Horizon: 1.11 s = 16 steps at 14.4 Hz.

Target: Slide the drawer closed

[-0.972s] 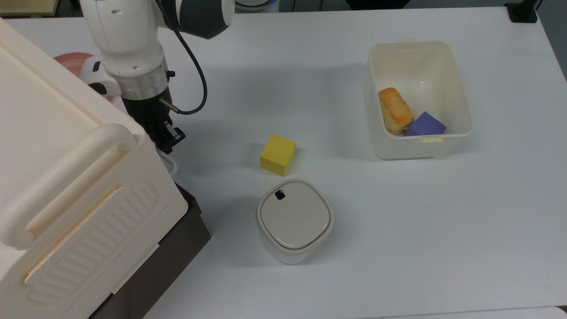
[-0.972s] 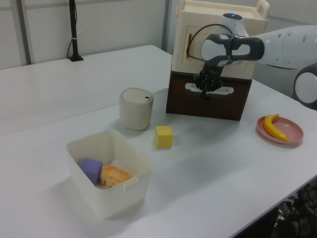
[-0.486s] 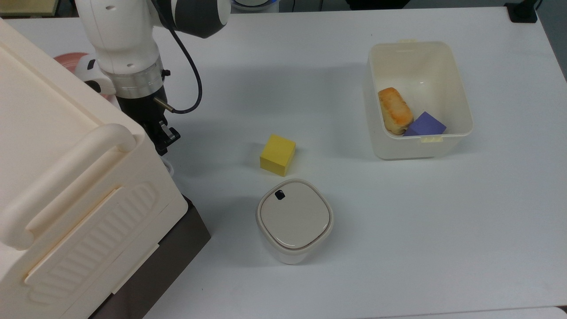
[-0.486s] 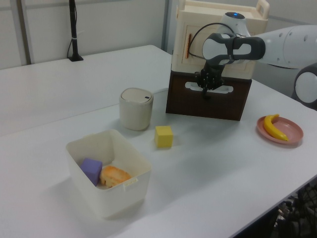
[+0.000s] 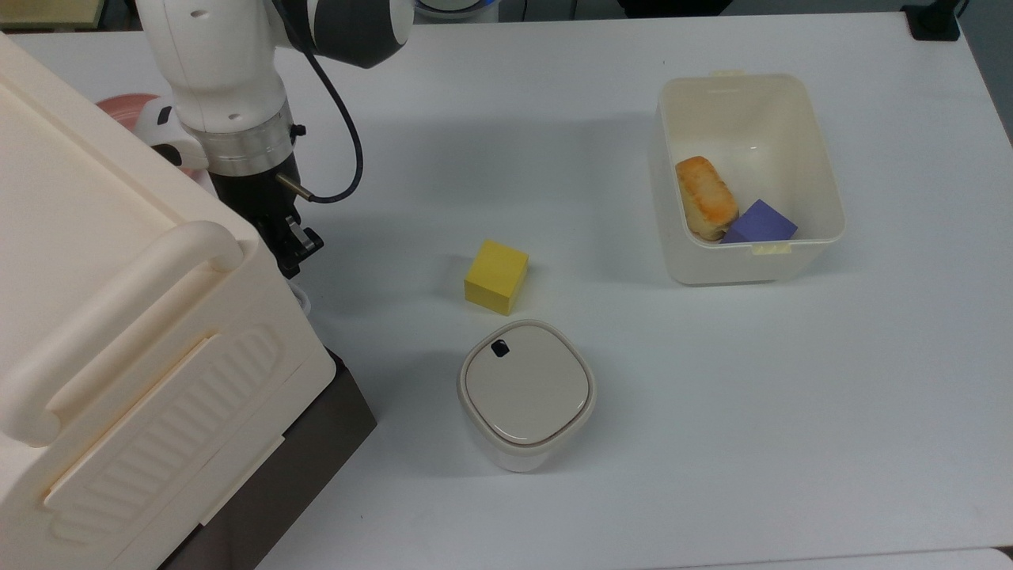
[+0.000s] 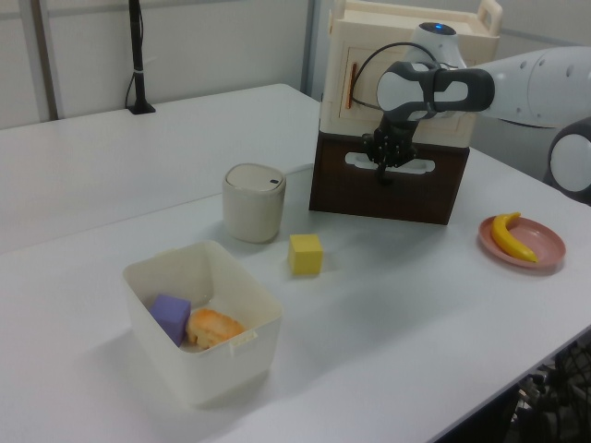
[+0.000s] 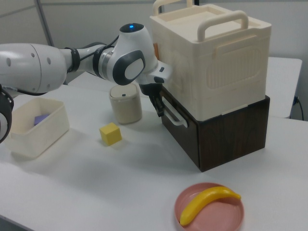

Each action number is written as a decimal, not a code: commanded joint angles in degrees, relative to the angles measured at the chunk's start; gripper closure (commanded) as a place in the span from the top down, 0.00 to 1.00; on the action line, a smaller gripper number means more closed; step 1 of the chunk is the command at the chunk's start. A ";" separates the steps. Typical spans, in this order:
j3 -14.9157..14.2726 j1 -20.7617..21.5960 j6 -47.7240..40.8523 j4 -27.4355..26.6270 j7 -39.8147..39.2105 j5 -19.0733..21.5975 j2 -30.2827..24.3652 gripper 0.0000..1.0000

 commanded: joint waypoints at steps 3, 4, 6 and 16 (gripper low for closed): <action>8.54 0.76 -7.01 -1.24 -0.32 -10.35 -1.40 0.06; 10.66 0.85 -9.13 -1.24 -0.50 -12.22 -1.67 0.06; 14.45 1.11 -13.00 -1.15 -3.81 -15.30 -3.15 0.22; 7.11 10.77 -26.73 -1.15 -14.45 -9.25 -17.66 1.00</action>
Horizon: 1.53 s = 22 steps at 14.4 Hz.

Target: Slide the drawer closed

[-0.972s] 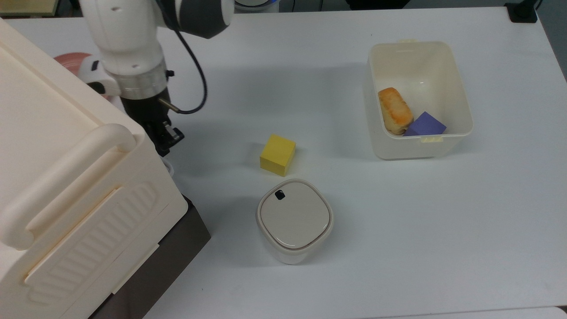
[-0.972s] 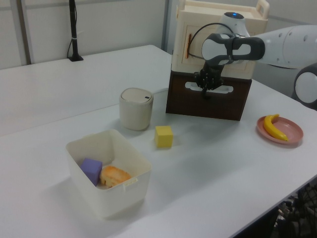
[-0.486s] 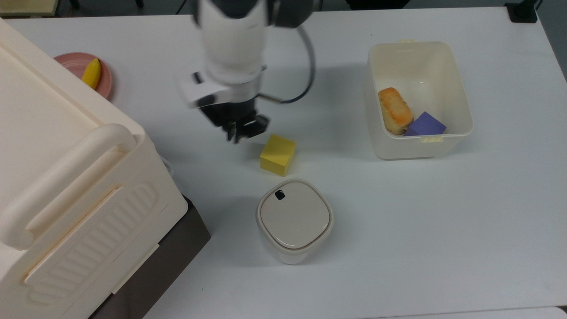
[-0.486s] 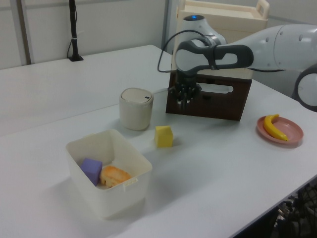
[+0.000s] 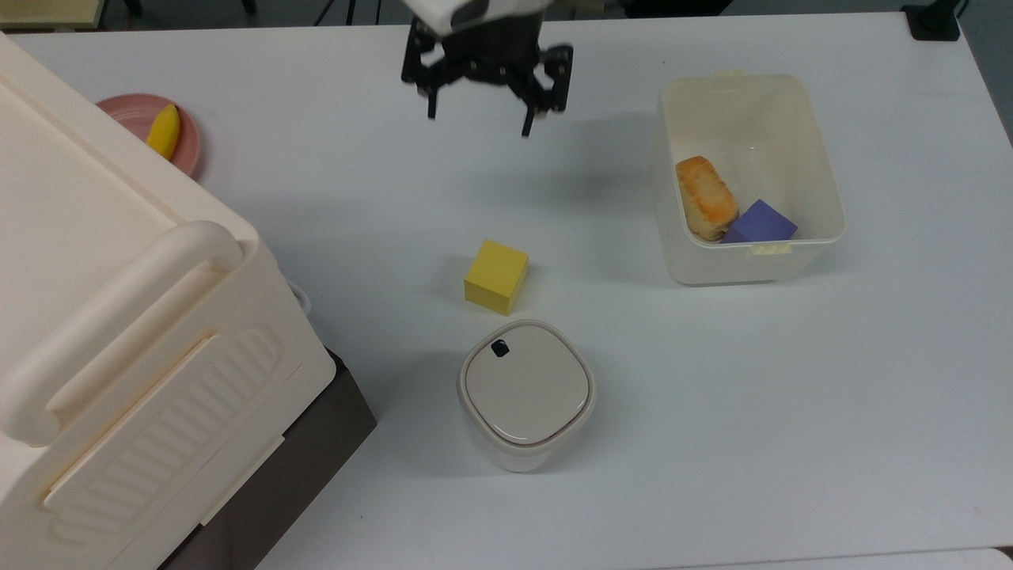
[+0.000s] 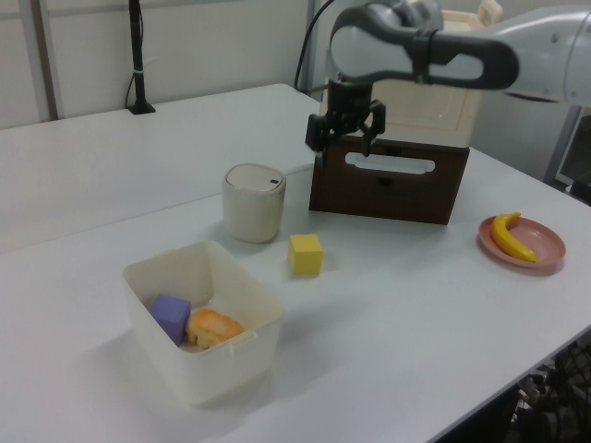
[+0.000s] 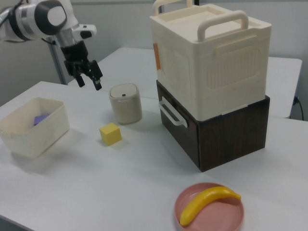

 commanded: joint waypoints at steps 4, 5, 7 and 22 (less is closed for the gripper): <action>-10.75 4.15 -3.22 -1.70 -14.18 5.51 -4.41 1.00; -10.84 3.89 -3.23 -1.62 -14.45 5.69 -4.50 1.00; -11.63 3.97 -2.70 -1.62 -14.81 7.78 -4.59 1.00; -17.17 8.10 -0.42 -7.77 -15.51 10.61 -10.74 1.00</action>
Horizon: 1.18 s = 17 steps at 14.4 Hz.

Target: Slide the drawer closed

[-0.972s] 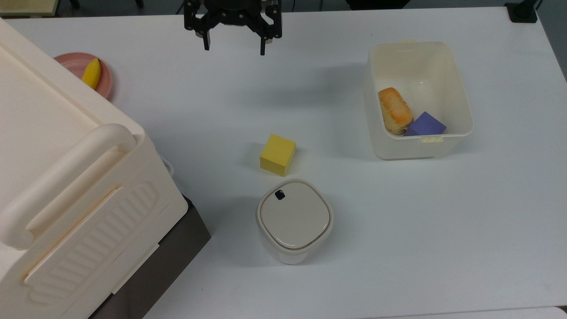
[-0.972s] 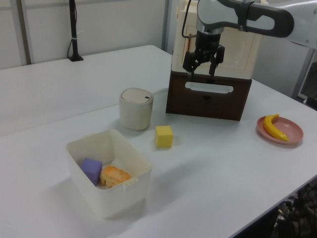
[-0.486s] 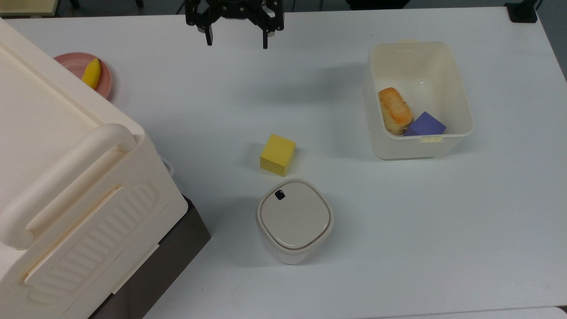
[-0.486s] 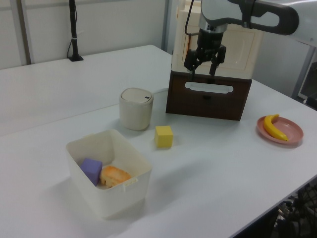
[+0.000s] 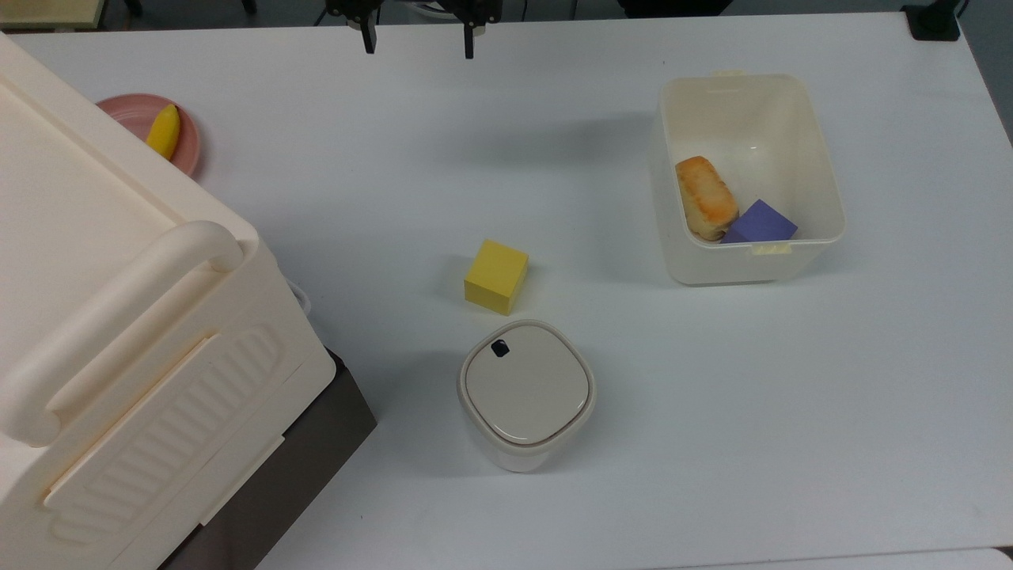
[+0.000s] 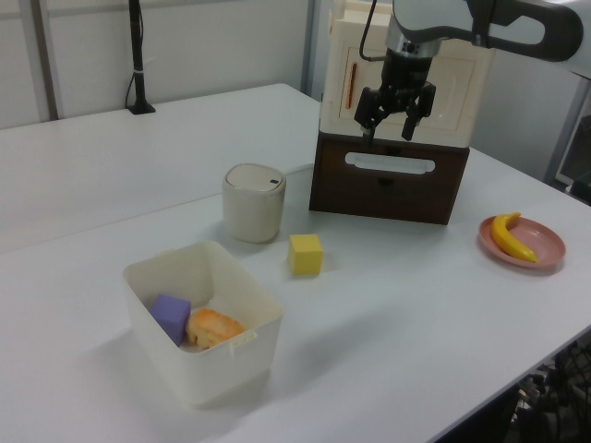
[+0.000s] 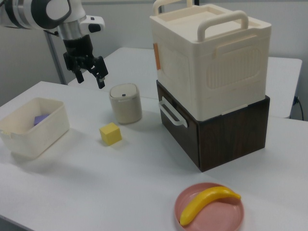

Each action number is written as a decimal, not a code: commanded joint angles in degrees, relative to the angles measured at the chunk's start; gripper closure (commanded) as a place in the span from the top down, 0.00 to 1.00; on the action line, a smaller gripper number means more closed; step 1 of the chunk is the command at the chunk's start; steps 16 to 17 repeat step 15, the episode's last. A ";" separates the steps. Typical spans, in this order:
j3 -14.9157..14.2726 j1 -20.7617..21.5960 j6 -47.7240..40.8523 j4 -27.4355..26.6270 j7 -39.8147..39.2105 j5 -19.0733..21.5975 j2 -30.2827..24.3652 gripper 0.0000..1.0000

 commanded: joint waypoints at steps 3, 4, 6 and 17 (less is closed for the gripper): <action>-0.24 -1.49 1.53 -2.10 -1.17 2.33 -1.66 1.00; 1.51 -3.60 1.53 -2.09 -1.25 3.30 -1.75 1.00; 3.54 -5.38 1.53 -1.66 -1.26 3.49 -1.66 1.00; 3.37 -5.47 1.09 -1.30 -1.87 3.66 -1.13 1.00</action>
